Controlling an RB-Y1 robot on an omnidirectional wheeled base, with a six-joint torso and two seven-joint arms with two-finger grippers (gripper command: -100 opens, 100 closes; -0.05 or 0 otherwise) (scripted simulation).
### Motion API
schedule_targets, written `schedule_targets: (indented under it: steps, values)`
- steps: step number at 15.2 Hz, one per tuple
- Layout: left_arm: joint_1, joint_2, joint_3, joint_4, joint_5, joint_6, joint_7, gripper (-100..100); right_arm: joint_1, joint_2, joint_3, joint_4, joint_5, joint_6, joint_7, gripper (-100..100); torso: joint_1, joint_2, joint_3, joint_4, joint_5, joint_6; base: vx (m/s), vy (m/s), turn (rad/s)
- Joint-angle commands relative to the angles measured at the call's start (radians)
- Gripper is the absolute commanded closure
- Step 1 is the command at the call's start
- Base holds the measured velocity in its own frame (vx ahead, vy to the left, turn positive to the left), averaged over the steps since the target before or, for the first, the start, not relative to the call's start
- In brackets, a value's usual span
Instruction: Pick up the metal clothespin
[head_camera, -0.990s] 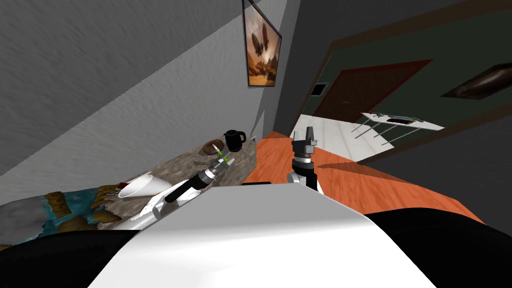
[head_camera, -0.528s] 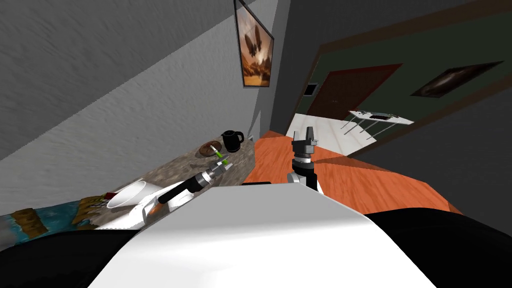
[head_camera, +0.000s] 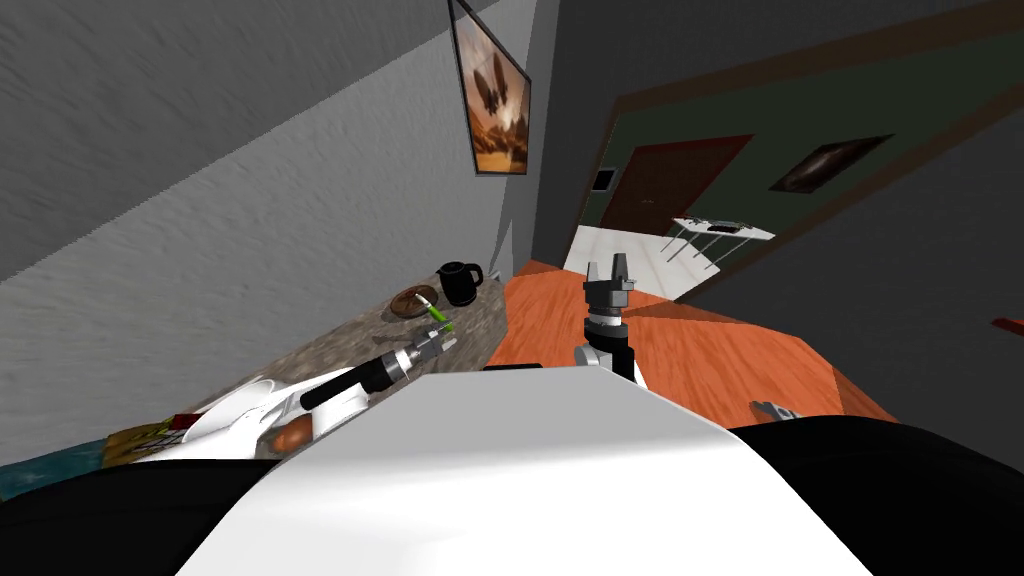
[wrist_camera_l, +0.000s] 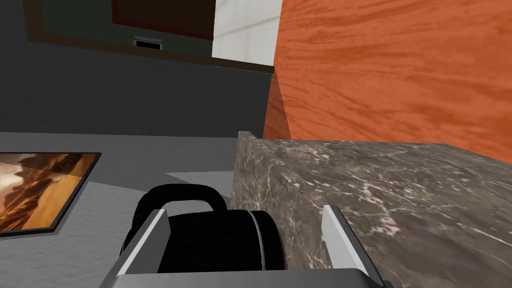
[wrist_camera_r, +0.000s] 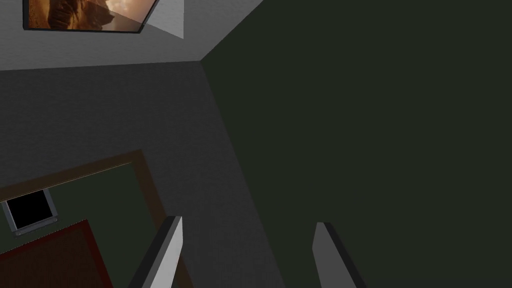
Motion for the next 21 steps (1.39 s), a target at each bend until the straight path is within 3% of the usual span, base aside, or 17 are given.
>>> schedule_targets:
  steps: [1, 3, 4, 6, 7, 9, 10, 12, 13, 14, 15, 17, 18, 19, 20, 21]
  values:
    - [0.005, 0.050, -0.021, 0.013, 0.030, 0.000, 0.022, -100, 0.000, 0.000, 0.000, 0.000, 0.000, 0.000, 0.000, 0, 0.000, 0.000, 0.000, 0.000, 0.000, 0.000, -0.022, 0.050, -0.215]
    - [0.005, 0.078, -0.021, 0.013, 0.030, 0.000, 0.022, -100, 0.000, 0.000, 0.000, 0.000, 0.000, 0.000, 0.000, 0, 0.000, 0.000, 0.000, 0.000, 0.000, 0.000, -0.009, 0.028, -0.049]
    - [0.010, 0.108, -0.054, 0.031, 0.069, 0.003, 0.049, -100, 0.000, 0.000, 0.000, 0.000, 0.000, 0.000, 0.000, 0, -0.001, -0.001, 0.000, 0.000, 0.000, -0.001, -0.004, 0.019, -0.261]
    - [0.010, 0.144, -0.054, 0.031, 0.069, 0.003, 0.049, -100, 0.000, 0.000, 0.000, 0.000, 0.000, 0.000, 0.000, 0, -0.001, -0.001, -0.001, 0.000, 0.000, 0.000, -0.009, 0.036, -0.144]
    - [0.015, 0.171, -0.086, 0.049, 0.108, 0.006, 0.076, -100, 0.000, 0.000, 0.000, 0.000, 0.000, 0.000, 0.000, 0, -0.001, -0.001, -0.001, 0.000, 0.000, -0.001, -0.011, 0.035, -0.156]
    - [0.015, 0.207, -0.086, 0.049, 0.108, 0.006, 0.076, -100, 0.000, 0.000, 0.000, 0.000, 0.000, 0.000, 0.000, 0, -0.001, -0.001, -0.001, 0.000, 0.000, 0.000, -0.011, 0.037, -0.162]
    - [0.021, 0.239, -0.118, 0.066, 0.146, 0.011, 0.102, -100, 0.000, 0.000, 0.000, 0.000, 0.000, 0.000, 0.000, 0, -0.001, -0.001, -0.001, 0.000, 0.000, 0.000, -0.002, 0.033, -0.241]
    - [0.021, 0.266, -0.118, 0.066, 0.146, 0.011, 0.102, -100, 0.000, 0.000, 0.000, 0.000, 0.000, 0.000, 0.000, 0, 0.000, -0.002, -0.001, 0.000, 0.000, 0.000, 0.001, 0.036, -0.146]
    - [0.027, 0.297, -0.150, 0.084, 0.183, 0.016, 0.127, -100, 0.000, 0.000, 0.000, 0.000, 0.000, 0.000, 0.000, 0, -0.001, -0.002, -0.001, 0.000, 0.000, -0.001, 0.005, 0.033, -0.179]
    - [0.027, 0.322, -0.150, 0.084, 0.183, 0.016, 0.127, -100, 0.000, 0.000, 0.000, 0.000, 0.000, 0.000, 0.000, 0, -0.001, -0.002, -0.001, -0.001, 0.000, 0.000, 0.008, 0.038, -0.234]
    - [0.034, 0.351, -0.182, 0.100, 0.219, 0.022, 0.151, -100, 0.000, 0.000, 0.000, 0.000, 0.000, 0.000, 0.000, 0, -0.001, -0.003, -0.002, -0.001, 0.000, 0.000, 0.022, 0.043, -0.284]
    - [0.034, 0.373, -0.182, 0.100, 0.219, 0.022, 0.151, -100, 0.000, 0.000, 0.000, 0.000, 0.000, 0.000, 0.000, 0, 0.000, -0.004, -0.002, -0.001, 0.000, 0.000, 0.018, 0.041, -0.175]
    - [0.041, 0.405, -0.214, 0.117, 0.254, 0.029, 0.174, -100, 0.000, 0.000, 0.000, 0.000, 0.000, 0.000, 0.000, 0, 0.000, -0.004, -0.002, -0.001, 0.000, 0.000, 0.020, 0.026, -0.214]
    - [0.041, 0.419, -0.214, 0.117, 0.254, 0.029, 0.174, -100, 0.000, 0.000, 0.000, 0.000, 0.000, 0.000, 0.000, 0, -0.001, -0.004, -0.002, -0.001, 0.000, 0.000, 0.023, 0.029, -0.216]
    - [0.049, 0.449, -0.245, 0.132, 0.287, 0.037, 0.196, -100, 0.000, 0.000, 0.000, 0.000, 0.000, 0.000, 0.000, 0, -0.001, -0.004, -0.002, -0.001, 0.000, 0.000, 0.038, 0.026, -0.302]
    - [0.049, 0.460, -0.245, 0.132, 0.287, 0.037, 0.196, -100, 0.000, 0.000, 0.000, 0.000, 0.000, 0.000, 0.000, 0, -0.001, -0.005, -0.003, -0.001, 0.000, 0.001, 0.042, 0.029, -0.248]
